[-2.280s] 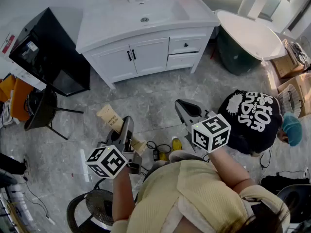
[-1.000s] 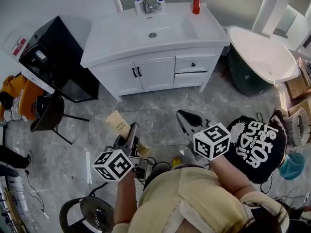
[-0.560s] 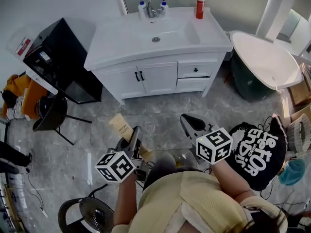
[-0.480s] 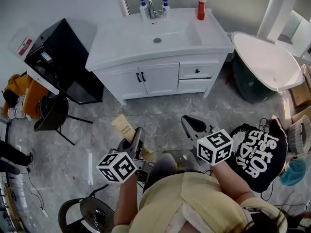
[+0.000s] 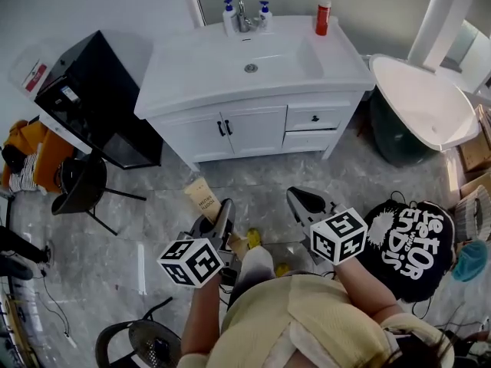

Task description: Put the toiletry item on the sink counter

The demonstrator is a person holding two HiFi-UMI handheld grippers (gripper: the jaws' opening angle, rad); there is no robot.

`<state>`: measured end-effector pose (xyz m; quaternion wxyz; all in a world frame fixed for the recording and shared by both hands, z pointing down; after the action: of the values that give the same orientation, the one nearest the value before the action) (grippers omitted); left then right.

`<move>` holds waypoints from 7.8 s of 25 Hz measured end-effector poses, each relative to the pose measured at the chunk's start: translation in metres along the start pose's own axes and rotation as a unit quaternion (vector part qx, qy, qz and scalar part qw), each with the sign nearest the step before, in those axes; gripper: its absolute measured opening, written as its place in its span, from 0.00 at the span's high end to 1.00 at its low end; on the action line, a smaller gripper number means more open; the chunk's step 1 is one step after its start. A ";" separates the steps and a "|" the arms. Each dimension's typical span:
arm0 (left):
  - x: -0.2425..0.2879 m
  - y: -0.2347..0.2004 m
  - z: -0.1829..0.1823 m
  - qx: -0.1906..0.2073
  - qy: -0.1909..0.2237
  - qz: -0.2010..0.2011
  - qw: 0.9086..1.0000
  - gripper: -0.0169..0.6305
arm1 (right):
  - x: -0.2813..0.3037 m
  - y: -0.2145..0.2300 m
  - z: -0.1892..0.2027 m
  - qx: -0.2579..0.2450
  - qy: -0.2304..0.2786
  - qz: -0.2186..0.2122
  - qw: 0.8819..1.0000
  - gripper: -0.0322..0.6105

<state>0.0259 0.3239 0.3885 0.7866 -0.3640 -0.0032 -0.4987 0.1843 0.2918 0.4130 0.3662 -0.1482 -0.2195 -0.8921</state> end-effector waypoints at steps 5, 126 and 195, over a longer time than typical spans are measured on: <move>0.000 -0.026 -0.014 0.002 -0.003 0.000 1.000 0.92 | 0.028 -0.012 -0.006 -0.005 -0.005 0.000 1.000 0.91; 0.424 -0.341 -0.434 -0.021 -0.103 -0.012 0.994 0.92 | 0.515 0.240 -0.327 -0.028 -0.054 0.017 0.998 0.91; 0.486 -0.514 -0.485 0.234 -0.260 -0.237 0.906 0.90 | 0.606 0.230 -0.305 -0.006 -0.127 -0.013 0.992 0.91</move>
<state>-0.3079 -0.4577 0.5035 0.6788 -0.2745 -0.4105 -0.5435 -0.0993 -0.3632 0.4737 0.3223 -0.2598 -0.2605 -0.8722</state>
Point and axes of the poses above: the fingertips, and each gripper's own axes: x forward along the fingers, y to its right, z out of its underside, the point moved 2 cm from there along -x, backward along the fingers, and after that the axes turned 7 degrees about -y, right-handed, at the moved point
